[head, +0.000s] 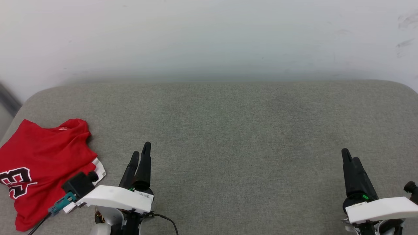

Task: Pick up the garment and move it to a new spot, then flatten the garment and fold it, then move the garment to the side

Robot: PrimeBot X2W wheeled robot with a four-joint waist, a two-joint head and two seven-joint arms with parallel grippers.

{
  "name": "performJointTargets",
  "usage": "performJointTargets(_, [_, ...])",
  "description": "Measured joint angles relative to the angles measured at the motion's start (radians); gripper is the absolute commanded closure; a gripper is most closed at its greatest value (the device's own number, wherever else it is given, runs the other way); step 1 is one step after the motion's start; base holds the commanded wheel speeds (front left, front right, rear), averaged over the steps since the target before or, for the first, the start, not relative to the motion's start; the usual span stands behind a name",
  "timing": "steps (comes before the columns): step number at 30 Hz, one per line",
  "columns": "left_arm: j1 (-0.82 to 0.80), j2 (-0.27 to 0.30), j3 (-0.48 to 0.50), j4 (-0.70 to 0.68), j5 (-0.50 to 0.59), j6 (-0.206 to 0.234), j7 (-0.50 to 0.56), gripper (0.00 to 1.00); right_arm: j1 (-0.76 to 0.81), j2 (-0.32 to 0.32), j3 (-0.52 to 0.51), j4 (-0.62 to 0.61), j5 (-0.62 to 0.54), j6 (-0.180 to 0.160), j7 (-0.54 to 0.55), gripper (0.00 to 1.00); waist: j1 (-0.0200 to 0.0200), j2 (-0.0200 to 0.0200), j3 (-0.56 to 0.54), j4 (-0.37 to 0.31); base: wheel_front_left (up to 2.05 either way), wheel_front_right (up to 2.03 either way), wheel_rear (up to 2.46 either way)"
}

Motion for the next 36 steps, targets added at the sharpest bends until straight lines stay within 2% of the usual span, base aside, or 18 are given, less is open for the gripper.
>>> performJointTargets(8, [0.0,0.0,-0.033,-0.003,0.155,0.016,-0.027,0.0,0.007,0.0,0.005,-0.027,-0.17,0.0,0.001,0.0,0.0,0.0,-0.002,0.003,0.0,0.0,0.0])
performJointTargets(19, [-0.005,0.002,-0.077,0.013,0.353,0.038,-0.062,0.0,0.031,0.0,-0.002,-0.073,-0.345,0.0,0.01,0.0,0.0,0.0,-0.004,0.008,0.0,0.0,0.0])
performJointTargets(36, [-0.015,0.015,-0.13,0.023,0.55,0.07,-0.107,0.0,0.048,0.0,-0.007,-0.108,-0.545,0.0,0.019,0.0,0.0,0.0,-0.006,0.014,0.0,0.0,0.0])
